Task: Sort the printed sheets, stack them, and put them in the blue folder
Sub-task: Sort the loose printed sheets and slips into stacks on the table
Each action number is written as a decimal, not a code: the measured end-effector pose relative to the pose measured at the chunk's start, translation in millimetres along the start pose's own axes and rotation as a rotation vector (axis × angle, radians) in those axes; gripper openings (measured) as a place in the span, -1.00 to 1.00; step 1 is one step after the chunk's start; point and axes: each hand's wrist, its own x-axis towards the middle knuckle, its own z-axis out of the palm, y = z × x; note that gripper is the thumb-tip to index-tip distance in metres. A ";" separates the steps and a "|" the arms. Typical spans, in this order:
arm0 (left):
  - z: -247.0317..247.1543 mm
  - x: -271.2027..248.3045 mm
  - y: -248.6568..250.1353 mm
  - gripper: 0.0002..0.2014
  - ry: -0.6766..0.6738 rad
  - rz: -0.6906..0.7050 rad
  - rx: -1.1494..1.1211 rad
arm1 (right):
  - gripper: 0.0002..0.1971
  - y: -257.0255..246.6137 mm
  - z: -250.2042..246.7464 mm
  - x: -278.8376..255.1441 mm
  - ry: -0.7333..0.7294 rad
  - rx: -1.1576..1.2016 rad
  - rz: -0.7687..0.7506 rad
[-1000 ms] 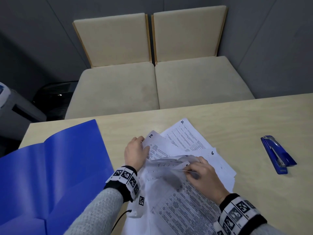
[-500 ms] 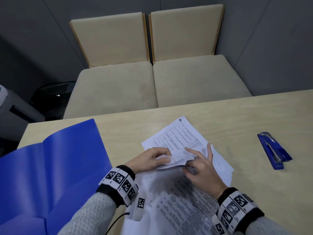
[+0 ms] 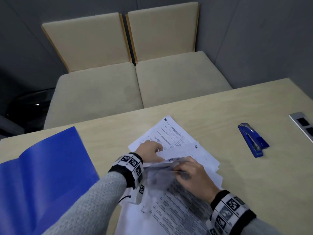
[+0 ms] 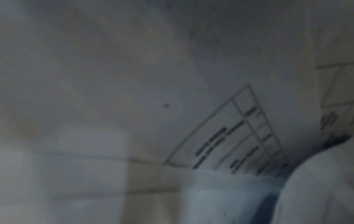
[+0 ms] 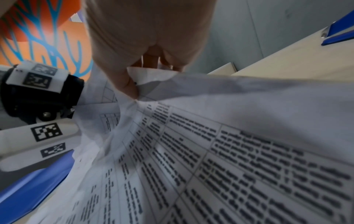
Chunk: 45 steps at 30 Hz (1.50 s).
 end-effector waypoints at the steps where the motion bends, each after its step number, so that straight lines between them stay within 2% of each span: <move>1: 2.1 -1.3 1.0 -0.75 0.032 0.044 0.013 | -0.65 0.3 0.4 0.5 -0.014 -0.006 0.000; 3: 3.7 -6.1 -3.6 -0.68 0.095 0.092 -0.017 | -0.71 1.3 0.8 2.2 -0.047 -0.018 0.011; 5: -1.0 -15.2 -15.4 -0.64 0.207 0.064 -0.058 | -0.83 1.3 0.0 3.0 -0.058 -0.009 0.040; 7: -4.7 -25.2 -29.2 -0.72 0.291 0.005 -0.156 | -0.86 0.6 -1.2 2.9 -0.032 0.000 0.055; 9: -3.5 -34.4 -39.7 -0.86 0.317 -0.008 -0.310 | -0.88 0.9 -2.5 5.3 0.010 0.019 0.105; 11: -2.5 -43.8 -42.4 -0.87 0.279 0.008 -0.539 | -0.90 6.0 -2.5 9.2 0.072 0.021 0.162; 14: -4.9 -54.9 -42.1 -0.88 0.142 0.085 -0.830 | -0.95 12.6 -2.8 13.6 0.187 -0.153 0.201; 16: -8.1 -59.7 -42.3 -0.87 0.049 0.077 -0.918 | -0.94 14.9 -5.8 17.8 0.251 -0.201 0.250; 19: -17.8 -56.7 -42.8 -0.80 -0.120 0.092 -0.899 | -0.90 17.6 -11.2 25.1 0.224 -0.093 0.271; 21: -26.6 -50.5 -41.1 -0.66 -0.246 0.087 -0.903 | -0.87 19.0 -15.7 29.4 0.180 0.063 0.269; 22: -30.9 -46.3 -40.5 -0.50 -0.255 0.032 -0.925 | -0.86 18.6 -17.0 30.6 0.163 0.100 0.261; 23: -34.5 -41.3 -39.7 -0.33 -0.192 -0.033 -0.950 | -0.87 17.8 -17.3 30.9 0.142 0.103 0.243; 24: -35.6 -33.1 -40.9 -0.23 -0.048 -0.088 -0.932 | -0.88 17.3 -16.4 30.5 0.113 0.093 0.217; 25: -34.9 -22.9 -42.8 -0.25 0.155 -0.123 -0.847 | -0.89 17.5 -15.0 29.4 0.083 0.080 0.191; 26: -32.7 -12.9 -44.2 -0.38 0.346 -0.167 -0.697 | -0.90 17.6 -13.4 27.9 0.056 0.067 0.170; 27: -30.8 -3.8 -44.6 -0.53 0.444 -0.204 -0.581 | -0.91 17.8 -11.7 26.3 0.037 0.056 0.156; 28: -29.0 3.4 -42.9 -0.55 0.443 -0.213 -0.508 | -0.92 18.1 -9.9 24.7 0.028 0.047 0.138; 30: -24.1 13.7 -37.4 -0.48 0.350 -0.230 -0.384 | -0.96 17.9 -7.1 22.0 0.026 0.049 0.111; 31: -21.4 16.6 -35.4 -0.54 0.365 -0.244 -0.325 | -0.95 17.4 -6.2 20.6 0.027 0.055 0.109; 33: -18.9 15.3 -30.4 -0.77 0.506 -0.223 -0.278 | -0.89 18.6 -4.1 17.9 0.028 0.064 0.115; 35: -14.1 9.8 -27.1 -0.87 0.631 -0.112 -0.197 | -0.87 22.7 -1.2 15.2 0.025 0.057 0.133; 38: -5.4 -1.6 -29.9 -0.82 0.733 0.061 0.033 | -0.85 27.0 2.5 13.8 0.027 0.055 0.163; 40: -7.0 -6.3 -38.8 -0.79 0.768 0.070 0.147 | -0.85 26.1 3.4 16.9 0.028 0.063 0.162; 43: -13.9 -14.8 -50.2 -0.60 0.770 0.010 0.224 | -0.94 24.2 6.3 24.0 0.027 0.050 0.125; 45: -14.2 -22.1 -51.4 -0.62 0.742 0.016 0.313 | -0.93 22.3 8.2 26.2 0.044 0.034 0.110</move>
